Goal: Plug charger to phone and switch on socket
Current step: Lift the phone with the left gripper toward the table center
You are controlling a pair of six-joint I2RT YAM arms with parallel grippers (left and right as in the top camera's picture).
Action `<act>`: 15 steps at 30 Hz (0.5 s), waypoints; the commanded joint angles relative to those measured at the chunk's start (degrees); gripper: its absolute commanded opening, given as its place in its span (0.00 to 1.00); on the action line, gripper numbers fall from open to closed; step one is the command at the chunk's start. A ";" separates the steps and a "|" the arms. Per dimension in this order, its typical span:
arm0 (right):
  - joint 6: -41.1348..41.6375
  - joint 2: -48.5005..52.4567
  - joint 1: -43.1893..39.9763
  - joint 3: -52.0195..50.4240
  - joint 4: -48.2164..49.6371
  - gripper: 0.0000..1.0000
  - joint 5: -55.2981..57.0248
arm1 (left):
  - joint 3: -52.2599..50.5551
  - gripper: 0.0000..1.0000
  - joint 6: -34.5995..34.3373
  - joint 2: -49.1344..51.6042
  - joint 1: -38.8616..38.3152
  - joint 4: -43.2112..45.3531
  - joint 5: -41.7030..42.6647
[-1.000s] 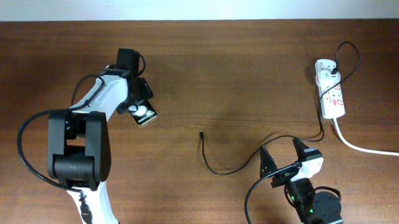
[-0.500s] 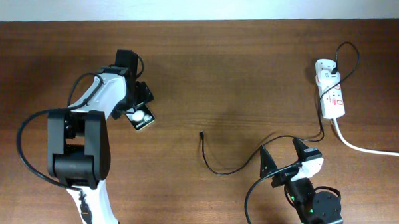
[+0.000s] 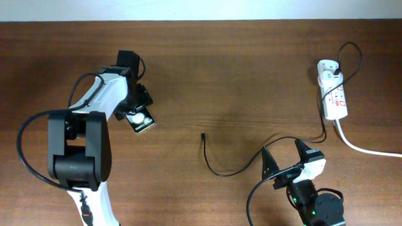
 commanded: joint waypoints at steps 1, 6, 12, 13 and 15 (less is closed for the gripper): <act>-0.61 -0.37 -0.39 -0.42 -0.17 0.99 -0.31 | -1.70 0.52 0.72 5.33 0.28 -2.40 3.37; -0.61 -0.37 -0.39 -0.42 -0.17 0.99 -0.31 | 5.99 0.40 0.74 5.31 -1.95 -6.88 5.16; -0.61 -0.37 -0.39 -0.42 -0.17 0.99 -0.31 | 15.21 0.37 0.72 5.31 -9.75 -8.63 7.91; -0.61 -0.37 -0.39 -0.42 -0.17 0.99 -0.31 | 16.65 0.36 0.72 5.31 -11.10 -9.03 8.24; -0.61 -0.37 -0.39 -0.42 -0.17 0.99 -0.31 | 17.35 0.36 0.68 5.31 -13.62 -8.96 9.05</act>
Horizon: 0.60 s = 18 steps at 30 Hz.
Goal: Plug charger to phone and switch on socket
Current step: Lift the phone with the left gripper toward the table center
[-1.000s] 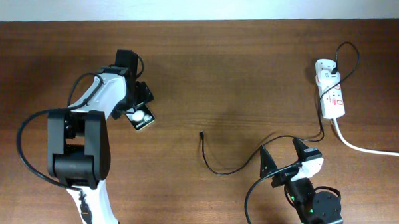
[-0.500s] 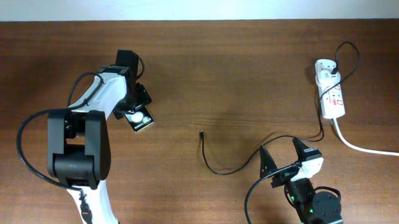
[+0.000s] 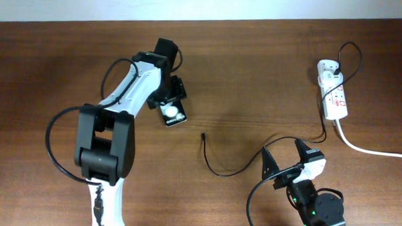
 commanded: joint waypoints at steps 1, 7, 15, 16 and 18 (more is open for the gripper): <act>-0.61 -0.39 -0.39 -0.42 -0.17 0.99 -0.31 | 2.12 0.36 0.22 -0.02 -3.58 0.24 4.28; -0.61 -0.39 -0.39 -0.42 -0.17 0.99 -0.31 | 2.34 0.00 -0.85 -0.02 -6.45 1.25 21.70; -0.61 -0.37 -0.39 -0.42 -0.17 0.99 -0.31 | 2.34 0.00 -7.74 -0.02 -6.38 -1.42 36.76; -0.61 -0.37 -0.39 -0.42 -0.17 0.99 -0.31 | 2.34 0.00 -10.16 -0.02 -6.19 -1.46 39.71; 0.63 -0.37 -0.39 -0.42 -0.13 0.99 -1.46 | 2.34 0.00 -11.74 -0.02 -5.55 -1.81 43.25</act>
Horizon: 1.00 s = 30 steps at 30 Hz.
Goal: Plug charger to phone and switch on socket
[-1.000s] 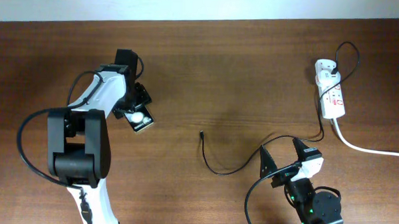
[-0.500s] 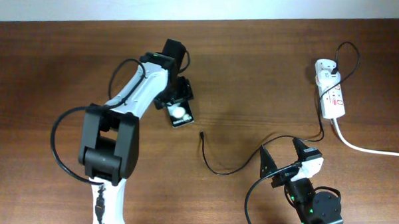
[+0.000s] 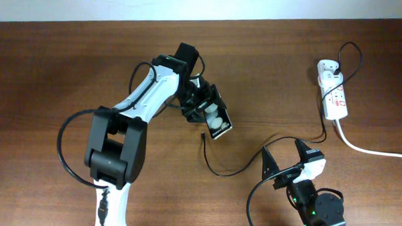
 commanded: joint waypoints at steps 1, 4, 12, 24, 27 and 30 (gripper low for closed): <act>7.06 -0.37 -0.39 -0.42 -0.13 0.99 -1.44 | 1.38 0.00 -2.56 -0.02 1.44 -0.98 9.49; 24.79 0.52 -0.39 -0.42 0.00 0.99 -2.71 | 1.38 0.00 -2.54 -0.02 2.82 -1.86 18.01; 29.88 14.99 -0.39 -0.42 1.77 0.99 -11.47 | 1.38 0.00 0.72 -0.02 4.68 -1.84 22.01; 21.27 21.70 -0.22 5.88 2.43 0.99 -20.85 | 1.38 0.00 -0.74 -0.02 4.96 -1.18 18.47; 18.21 38.93 4.72 15.19 5.27 0.99 -16.94 | 1.38 0.00 -2.10 -0.02 4.96 -1.14 15.21; 17.79 53.94 9.51 23.17 9.29 0.99 -12.41 | 1.38 0.00 -3.87 -0.02 4.96 0.57 14.43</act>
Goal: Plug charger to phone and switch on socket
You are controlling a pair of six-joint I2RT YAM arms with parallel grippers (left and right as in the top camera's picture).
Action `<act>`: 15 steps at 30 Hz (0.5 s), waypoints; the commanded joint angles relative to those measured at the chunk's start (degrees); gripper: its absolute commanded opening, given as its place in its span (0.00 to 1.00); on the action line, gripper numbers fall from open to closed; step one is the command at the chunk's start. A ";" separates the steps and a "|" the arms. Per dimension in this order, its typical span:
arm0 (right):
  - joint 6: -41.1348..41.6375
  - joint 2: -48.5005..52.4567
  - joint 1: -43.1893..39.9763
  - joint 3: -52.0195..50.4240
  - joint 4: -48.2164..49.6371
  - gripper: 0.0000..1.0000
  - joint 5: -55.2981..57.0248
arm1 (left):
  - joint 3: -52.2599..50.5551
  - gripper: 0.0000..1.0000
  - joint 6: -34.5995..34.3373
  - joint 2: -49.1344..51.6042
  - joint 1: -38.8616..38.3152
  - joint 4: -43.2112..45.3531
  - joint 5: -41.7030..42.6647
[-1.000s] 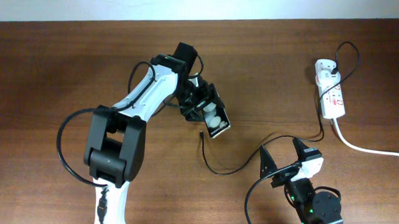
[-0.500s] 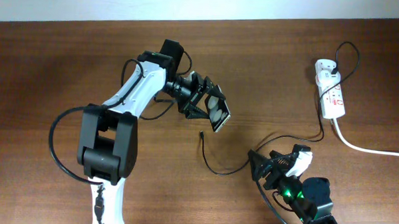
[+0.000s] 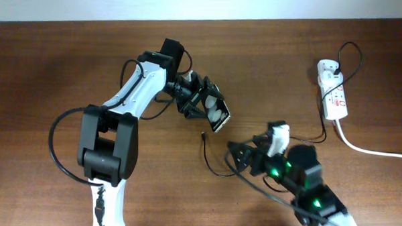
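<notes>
In the overhead view my left gripper (image 3: pixel 204 106) is shut on the phone (image 3: pixel 216 113), a dark slab with a pale face, held tilted above the middle of the table. Just below it lies the free plug end (image 3: pixel 203 135) of the black charger cable (image 3: pixel 214 171), which curves down and then right toward the white socket strip (image 3: pixel 333 92) at the far right. My right gripper (image 3: pixel 238 156) is open just right of the cable's curve, with nothing between its fingers.
A thick white mains lead (image 3: pixel 377 152) runs from the socket strip off the right edge. The black cable loops above the strip near the table's back edge (image 3: pixel 258 21). The left arm's body stretches across the left half of the table.
The right arm has come forward and left, its open gripper now beside the cable's curve. The left gripper has turned slightly with the phone, staying just above the plug end.
The left gripper held the phone at the left of the table, then farther right, then right above the cable's plug end, where it still is. The right arm stayed at the front edge until now, when it stands beside the cable.
</notes>
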 commanded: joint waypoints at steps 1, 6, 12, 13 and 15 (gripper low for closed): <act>-1.33 12.76 3.54 7.23 4.11 0.99 3.93 | 1.31 0.00 -2.10 -0.04 0.39 1.97 0.37; -0.83 32.98 8.70 18.05 10.08 0.93 7.02 | 1.31 0.00 -2.47 -0.04 0.39 2.14 0.15; 0.20 36.54 8.70 21.53 10.47 0.51 13.42 | 1.31 0.00 -2.47 -0.04 0.39 2.14 -1.55; 0.20 36.54 8.70 21.53 10.38 0.51 13.40 | 1.31 0.00 -2.49 -0.04 0.39 2.14 -1.55; 1.46 36.57 8.70 21.53 9.31 0.36 13.42 | 1.31 0.00 -2.49 -0.04 0.39 2.14 -1.57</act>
